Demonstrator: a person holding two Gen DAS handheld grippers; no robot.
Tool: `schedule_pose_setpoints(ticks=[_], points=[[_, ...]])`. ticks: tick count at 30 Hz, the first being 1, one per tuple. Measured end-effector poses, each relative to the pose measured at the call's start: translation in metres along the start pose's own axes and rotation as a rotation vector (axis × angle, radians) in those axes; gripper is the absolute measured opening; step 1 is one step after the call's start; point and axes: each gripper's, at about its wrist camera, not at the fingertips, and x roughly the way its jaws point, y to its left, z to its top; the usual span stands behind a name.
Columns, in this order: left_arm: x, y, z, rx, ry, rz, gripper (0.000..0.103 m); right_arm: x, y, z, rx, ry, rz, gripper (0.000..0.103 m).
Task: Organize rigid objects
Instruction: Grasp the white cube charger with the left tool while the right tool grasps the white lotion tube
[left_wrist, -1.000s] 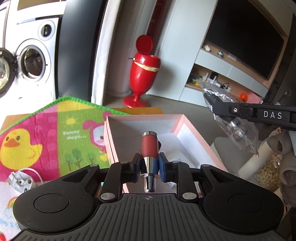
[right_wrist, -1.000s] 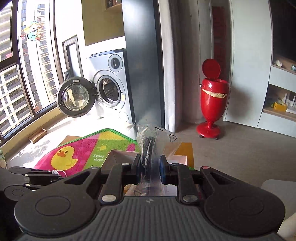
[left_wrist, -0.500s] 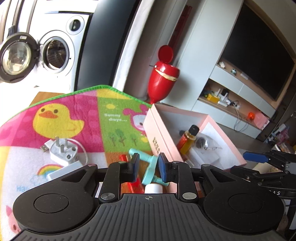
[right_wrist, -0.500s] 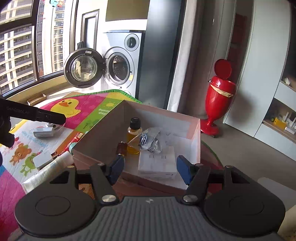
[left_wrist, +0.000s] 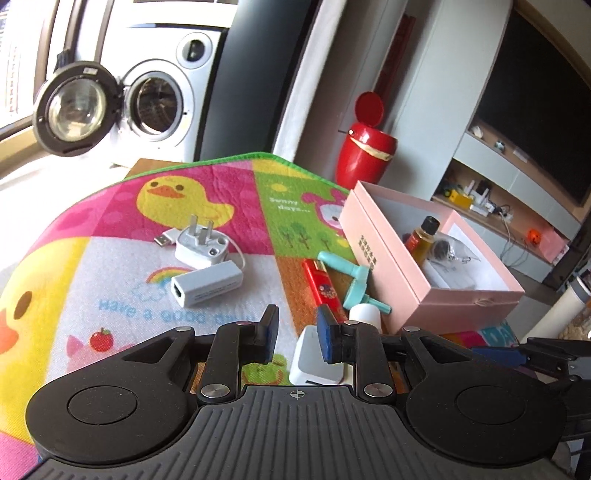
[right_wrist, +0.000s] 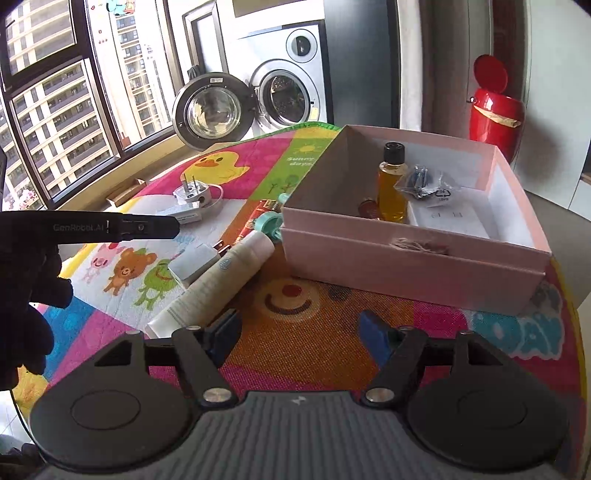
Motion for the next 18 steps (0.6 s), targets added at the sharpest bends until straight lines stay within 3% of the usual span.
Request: schedule_pose_setpoints(ticks=[3, 7, 10, 12, 15, 18], points=[[-0.002, 0.012, -0.002, -0.028, 0.014, 0.011, 0.025, 0.021, 0.019, 0.016, 0.027, 0.012, 0.042, 0.071], [-0.007, 0.02, -0.012, -0.006, 0.036, 0.022, 0.025, 0.05, 0.035, 0.031, 0.07, 0.016, -0.009, 0.07], [-0.009, 0.03, -0.017, -0.025, 0.041, 0.02, 0.025, 0.064, 0.031, 0.033, 0.14, 0.036, 0.029, 0.057], [-0.009, 0.035, -0.019, -0.041, 0.044, 0.012, 0.025, 0.062, 0.028, 0.031, 0.152, 0.033, 0.055, 0.038], [-0.007, 0.034, -0.019, -0.05, 0.045, -0.009, 0.025, 0.05, 0.027, 0.024, 0.1, 0.032, 0.053, 0.03], [-0.006, 0.023, -0.019, -0.028, 0.041, -0.046, 0.025, 0.037, 0.028, 0.011, 0.02, 0.03, 0.006, 0.029]])
